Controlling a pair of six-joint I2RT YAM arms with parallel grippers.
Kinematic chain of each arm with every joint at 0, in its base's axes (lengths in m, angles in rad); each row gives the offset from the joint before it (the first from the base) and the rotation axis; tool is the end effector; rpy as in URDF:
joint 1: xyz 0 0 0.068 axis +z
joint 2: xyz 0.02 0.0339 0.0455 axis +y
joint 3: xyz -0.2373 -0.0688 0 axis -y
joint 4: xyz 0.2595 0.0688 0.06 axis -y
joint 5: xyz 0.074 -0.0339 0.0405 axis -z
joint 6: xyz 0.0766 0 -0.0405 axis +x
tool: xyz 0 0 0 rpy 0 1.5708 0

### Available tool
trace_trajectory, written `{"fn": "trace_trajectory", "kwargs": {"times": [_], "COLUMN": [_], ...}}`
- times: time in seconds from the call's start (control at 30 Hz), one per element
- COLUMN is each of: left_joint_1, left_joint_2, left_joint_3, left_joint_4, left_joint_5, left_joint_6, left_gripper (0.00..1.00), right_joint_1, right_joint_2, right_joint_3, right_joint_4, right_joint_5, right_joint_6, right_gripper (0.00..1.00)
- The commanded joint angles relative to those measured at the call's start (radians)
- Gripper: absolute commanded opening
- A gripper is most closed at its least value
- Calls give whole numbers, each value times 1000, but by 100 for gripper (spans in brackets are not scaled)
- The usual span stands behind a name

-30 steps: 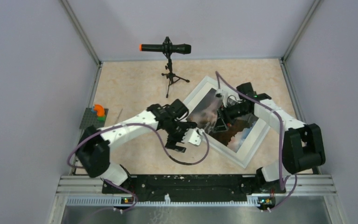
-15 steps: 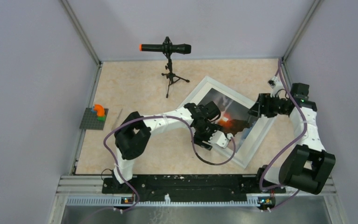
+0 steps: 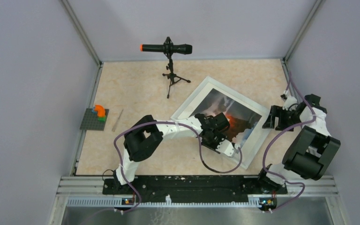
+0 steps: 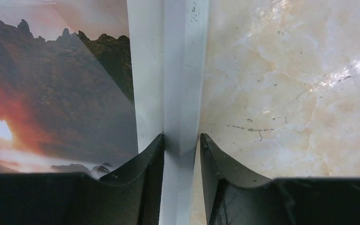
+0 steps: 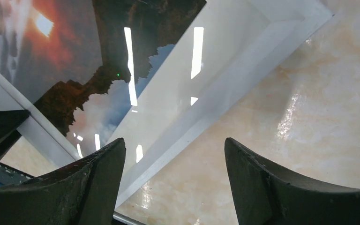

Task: Take the photo out of the frame
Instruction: Move the photo frame to the center of the board, then adjust the photo frame at the center of the board.

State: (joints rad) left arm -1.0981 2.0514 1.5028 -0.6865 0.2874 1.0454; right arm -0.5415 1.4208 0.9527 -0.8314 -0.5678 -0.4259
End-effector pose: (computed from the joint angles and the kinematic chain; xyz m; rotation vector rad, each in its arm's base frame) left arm 0.1769 -0.3936 0.1006 2.4784 1.2731 -0.4153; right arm 0.2615 -0.1092 0.1511 0.0468 2.5994 0.5061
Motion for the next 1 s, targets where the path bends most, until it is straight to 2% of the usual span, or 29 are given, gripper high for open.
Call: {"fn": "trace_trajectory", "kwargs": {"times": [0.0, 0.3, 0.5, 0.67, 0.87, 0.97], "left_joint_1": [-58, -142, -168, -172, -184, -192], "left_joint_2": [-10, -23, -68, -43, -11, 25], "left_joint_3": [-83, -151, -172, -150, -135, -94], "left_joint_4": [-8, 51, 130, 140, 176, 184], "left_joint_5": [18, 19, -34, -100, -135, -141], "left_joint_6": [-75, -302, -406, -468, -519, -539], "left_gripper": [37, 33, 39, 42, 52, 54], "right_joint_1": [4, 97, 184, 294, 302, 299], "right_joint_2": [85, 276, 322, 347, 336, 303], "right_joint_3": [-5, 38, 80, 135, 134, 119], "right_joint_4": [29, -2, 41, 66, 57, 45], "right_joint_5": [53, 46, 21, -23, -62, -87], "right_joint_6": [-42, -43, 18, 100, 136, 138], "right_gripper": [76, 73, 71, 71, 71, 71]}}
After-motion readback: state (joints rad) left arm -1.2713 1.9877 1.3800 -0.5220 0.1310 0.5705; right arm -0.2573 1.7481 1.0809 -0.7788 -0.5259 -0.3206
